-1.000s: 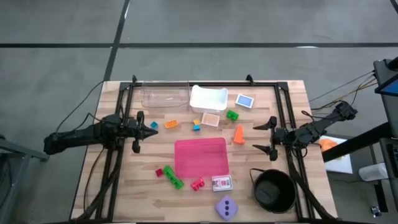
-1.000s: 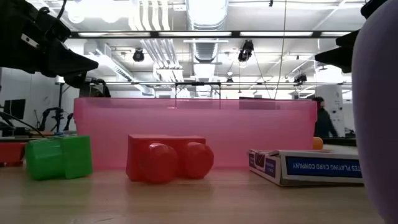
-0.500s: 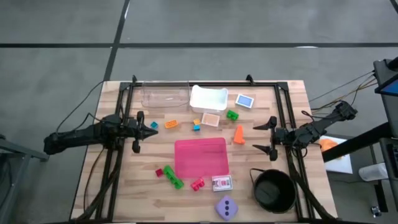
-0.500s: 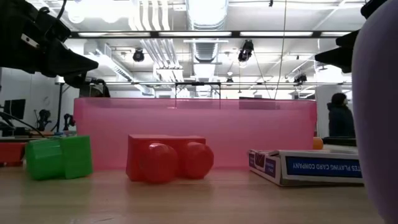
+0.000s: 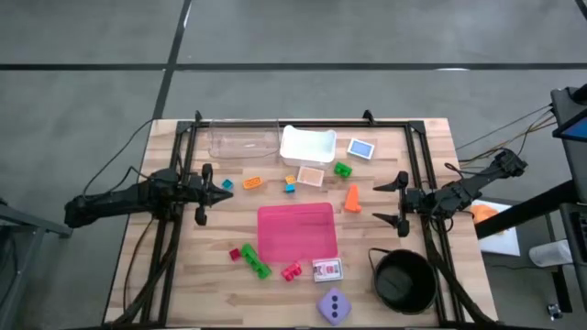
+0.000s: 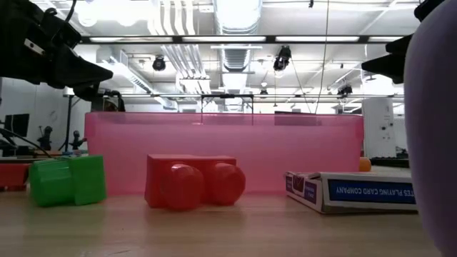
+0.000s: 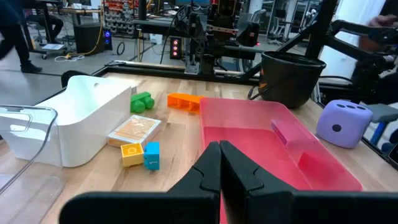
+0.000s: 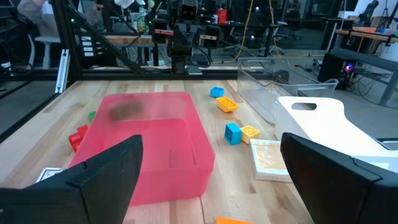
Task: Pick & Place Toys
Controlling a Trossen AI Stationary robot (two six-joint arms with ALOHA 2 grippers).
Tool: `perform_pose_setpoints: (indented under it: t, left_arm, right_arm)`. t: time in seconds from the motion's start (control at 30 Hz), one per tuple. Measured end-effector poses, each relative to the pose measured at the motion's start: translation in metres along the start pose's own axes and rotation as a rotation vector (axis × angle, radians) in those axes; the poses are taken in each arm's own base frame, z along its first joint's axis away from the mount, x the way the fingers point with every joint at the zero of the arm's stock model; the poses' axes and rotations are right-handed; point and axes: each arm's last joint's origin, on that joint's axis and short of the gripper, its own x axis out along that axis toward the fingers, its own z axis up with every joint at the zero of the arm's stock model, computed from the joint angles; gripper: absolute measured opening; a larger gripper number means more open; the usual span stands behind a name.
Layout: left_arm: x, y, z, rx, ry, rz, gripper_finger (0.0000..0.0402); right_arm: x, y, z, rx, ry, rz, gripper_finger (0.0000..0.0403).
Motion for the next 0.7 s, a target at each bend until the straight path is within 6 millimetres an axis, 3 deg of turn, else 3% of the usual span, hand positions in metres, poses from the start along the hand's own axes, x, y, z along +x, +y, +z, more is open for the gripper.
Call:
perform_pose_setpoints:
  t: [0.47,0.7]
  left_arm:
    - [0.0000,0.0000,-0.0001,0.000,0.001,0.000,0.0001]
    - [0.0000,0.0000,0.0000,0.006,0.000,0.000,0.0001]
  right_arm:
    - [0.0000,0.0000,0.0000,-0.001,0.000,0.000,0.0380]
    - [0.0000,0.0000,0.0000,-0.169,0.000,-0.001,0.0380]
